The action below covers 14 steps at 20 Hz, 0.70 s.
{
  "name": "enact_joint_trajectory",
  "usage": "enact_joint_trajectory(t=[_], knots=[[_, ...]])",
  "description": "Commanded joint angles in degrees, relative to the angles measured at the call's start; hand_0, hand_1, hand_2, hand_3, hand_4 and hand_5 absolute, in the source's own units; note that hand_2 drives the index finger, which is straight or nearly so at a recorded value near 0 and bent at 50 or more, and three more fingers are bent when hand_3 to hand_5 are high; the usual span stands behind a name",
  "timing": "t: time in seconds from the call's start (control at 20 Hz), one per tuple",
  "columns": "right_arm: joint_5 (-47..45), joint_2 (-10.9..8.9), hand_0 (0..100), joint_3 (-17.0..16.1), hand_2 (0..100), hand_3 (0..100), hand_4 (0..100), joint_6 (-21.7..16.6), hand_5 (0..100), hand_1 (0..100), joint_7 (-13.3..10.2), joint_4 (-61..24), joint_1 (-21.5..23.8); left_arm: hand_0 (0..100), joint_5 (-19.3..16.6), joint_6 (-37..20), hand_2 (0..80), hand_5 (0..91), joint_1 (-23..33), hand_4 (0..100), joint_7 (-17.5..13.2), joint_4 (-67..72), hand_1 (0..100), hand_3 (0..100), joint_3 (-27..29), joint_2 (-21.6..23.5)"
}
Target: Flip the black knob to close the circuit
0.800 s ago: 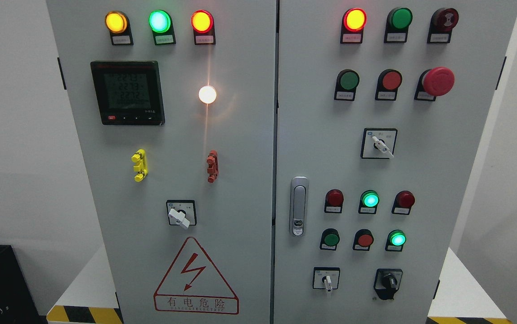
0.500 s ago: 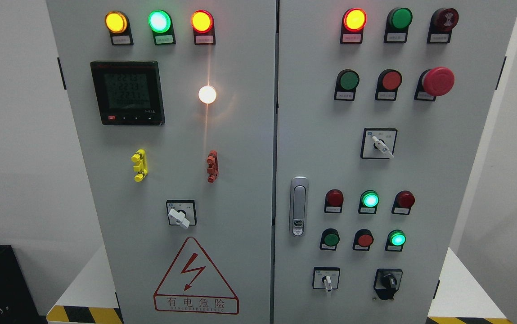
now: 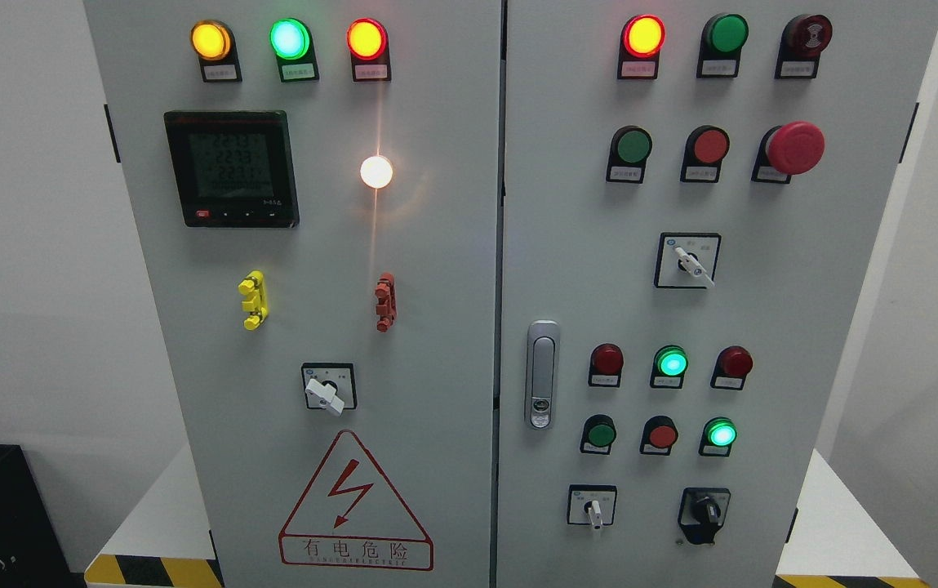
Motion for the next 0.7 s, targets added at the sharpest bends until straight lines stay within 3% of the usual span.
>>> enact_joint_trajectory(t=[0.0,0.25,0.45,0.65], knots=[[-1.3,0.04,0,1.1,0,0,0,-0.2,0,0,1.5,0.6,-0.1,12,0.0,0.0,0.0,0.0,0.0,0,0.0,0.0,56,0,0.0,0.0],[-1.3,-0.14,0,0.7,0,0,0,-0.2,0,0,5.1,-3.3,-0.3,12,0.0,0.0,0.0,0.0,0.0,0,0.0,0.0,56,0,-0.1,0.0],[-1.3,-0.31,0,0.8,0,0,0,0.0,0,0,6.5,-6.6,-1.7,12,0.0,0.0,0.0,0.0,0.0,0,0.0,-0.1,56,0,0.0,0.0],[-1.7,-1.54,0,0.7,0,0,0,-0.2,0,0,9.2,-10.9,-2.6,12,0.1,0.0,0.0,0.0,0.0,0,0.0,0.0,56,0,-0.1,0.0]])
